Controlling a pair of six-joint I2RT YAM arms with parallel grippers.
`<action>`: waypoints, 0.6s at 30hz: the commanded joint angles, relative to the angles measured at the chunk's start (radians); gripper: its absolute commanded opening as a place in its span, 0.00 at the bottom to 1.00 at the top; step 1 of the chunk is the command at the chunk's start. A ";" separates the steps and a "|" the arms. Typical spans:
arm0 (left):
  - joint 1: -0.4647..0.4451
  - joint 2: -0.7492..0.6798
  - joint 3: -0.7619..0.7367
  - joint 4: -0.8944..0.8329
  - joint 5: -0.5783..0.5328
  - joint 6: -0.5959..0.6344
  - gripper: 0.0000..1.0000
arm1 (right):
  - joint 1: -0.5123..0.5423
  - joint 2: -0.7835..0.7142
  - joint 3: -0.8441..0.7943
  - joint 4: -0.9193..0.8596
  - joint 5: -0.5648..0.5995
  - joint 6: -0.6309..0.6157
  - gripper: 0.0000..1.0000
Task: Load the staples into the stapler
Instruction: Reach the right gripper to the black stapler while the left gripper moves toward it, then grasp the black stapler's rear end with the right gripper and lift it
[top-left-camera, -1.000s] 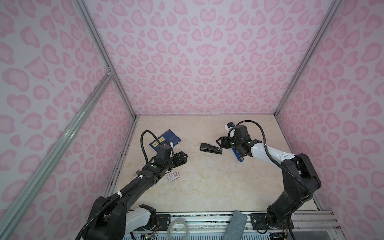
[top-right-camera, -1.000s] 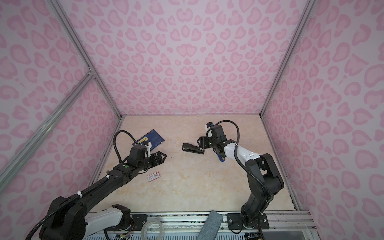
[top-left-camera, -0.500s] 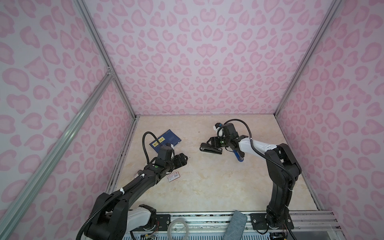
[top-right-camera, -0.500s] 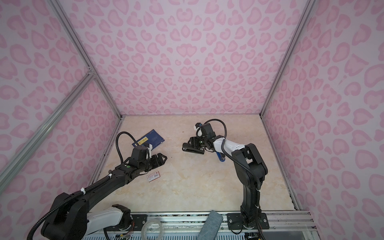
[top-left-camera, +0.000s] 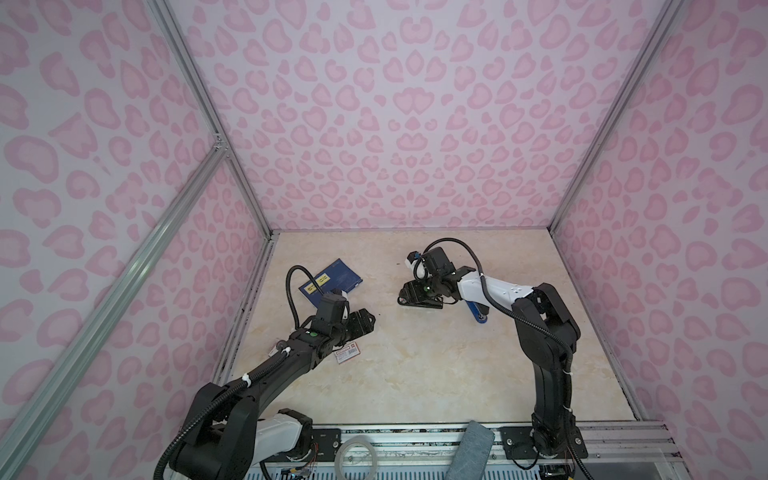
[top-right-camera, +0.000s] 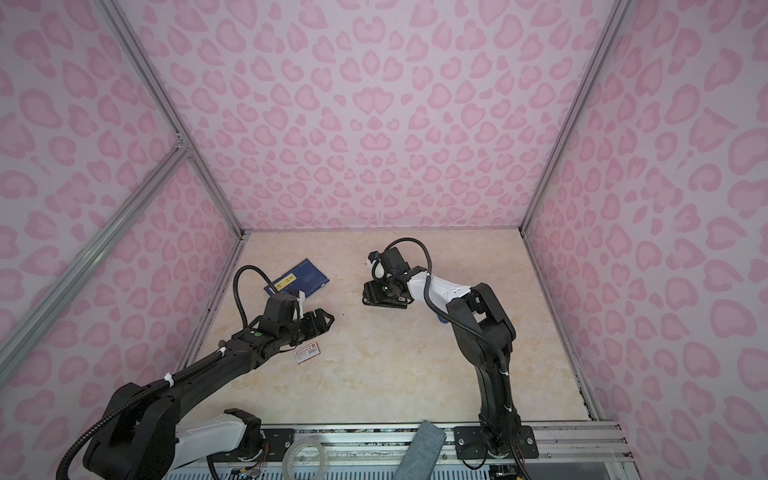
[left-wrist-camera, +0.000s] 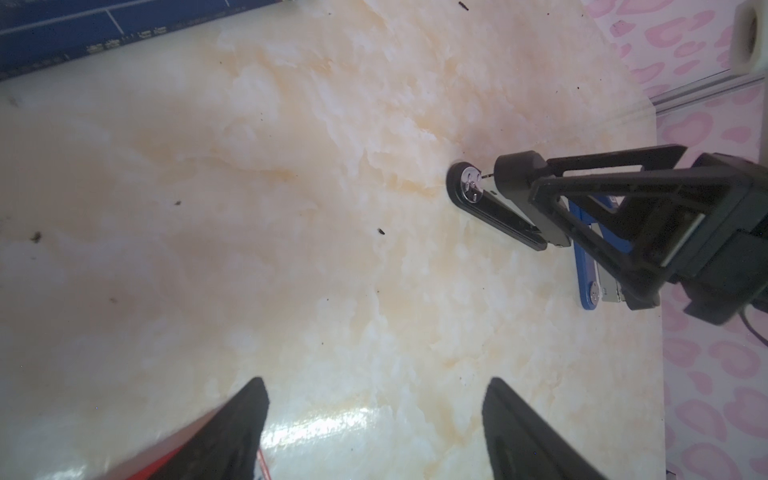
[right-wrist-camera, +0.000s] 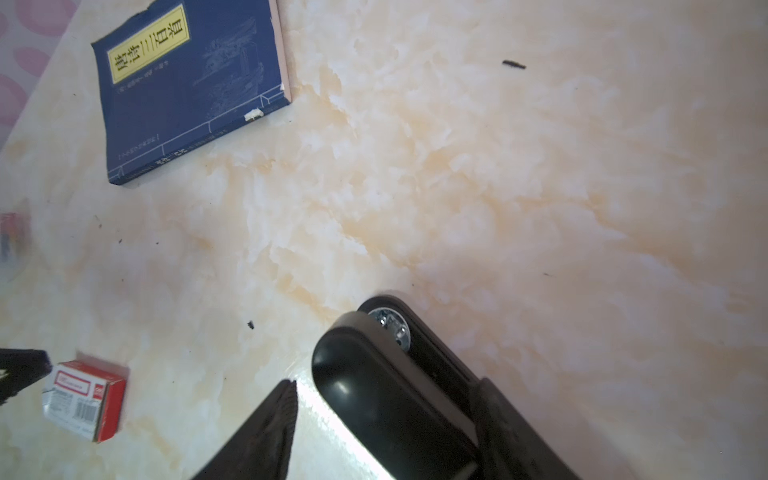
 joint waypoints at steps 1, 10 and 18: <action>0.001 0.007 -0.003 0.038 -0.002 -0.007 0.84 | 0.034 0.045 0.079 -0.115 0.097 -0.095 0.67; 0.001 0.013 -0.011 0.038 -0.002 -0.007 0.83 | 0.089 0.217 0.343 -0.366 0.216 -0.202 0.51; 0.001 0.015 -0.014 0.037 0.001 -0.005 0.83 | 0.093 0.206 0.348 -0.384 0.217 -0.216 0.58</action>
